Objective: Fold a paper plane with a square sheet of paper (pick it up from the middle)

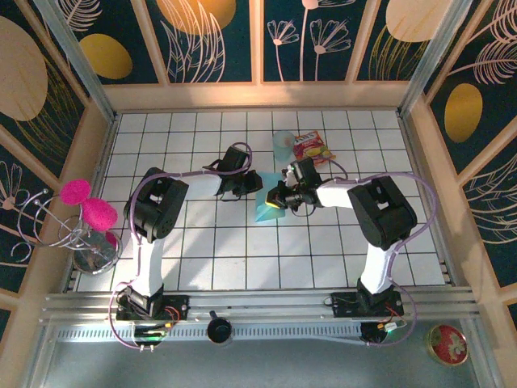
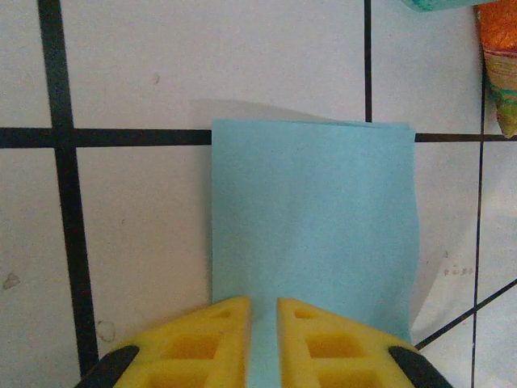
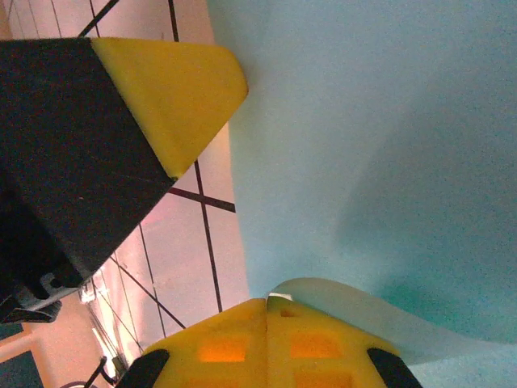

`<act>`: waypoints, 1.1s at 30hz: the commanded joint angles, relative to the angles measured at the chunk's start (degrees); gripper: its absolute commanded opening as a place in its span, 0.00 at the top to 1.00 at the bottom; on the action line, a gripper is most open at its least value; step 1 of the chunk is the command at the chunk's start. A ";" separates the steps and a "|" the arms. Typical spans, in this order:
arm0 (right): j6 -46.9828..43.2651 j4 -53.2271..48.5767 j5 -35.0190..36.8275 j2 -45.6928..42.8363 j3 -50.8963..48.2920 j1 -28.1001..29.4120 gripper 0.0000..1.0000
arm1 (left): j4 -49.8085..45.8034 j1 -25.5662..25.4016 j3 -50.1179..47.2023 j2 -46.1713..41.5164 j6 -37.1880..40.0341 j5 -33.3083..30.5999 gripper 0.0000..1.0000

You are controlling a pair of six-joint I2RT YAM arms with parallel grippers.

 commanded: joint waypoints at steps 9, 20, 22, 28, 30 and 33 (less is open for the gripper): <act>-1.39 -1.02 -0.06 1.98 2.18 1.24 0.99 | -1.01 0.04 -1.24 0.35 -0.16 0.21 0.83; -1.38 -0.94 0.02 2.87 2.69 1.24 0.99 | -0.80 0.12 -1.67 0.09 -0.29 0.30 0.83; -1.37 -0.78 0.02 3.03 2.69 1.24 0.99 | -0.80 0.12 -1.72 0.08 -0.37 0.35 0.83; -1.21 -0.19 -0.33 3.16 2.78 1.24 0.99 | -0.63 0.07 -1.94 0.03 -0.33 0.35 0.83; -1.27 -0.02 -0.33 3.18 2.86 1.24 0.99 | -0.62 0.04 -1.94 0.09 -0.39 0.39 0.83; -1.21 0.11 -0.50 3.34 3.00 1.24 0.99 | -0.54 0.06 -1.90 0.09 -0.35 0.43 0.83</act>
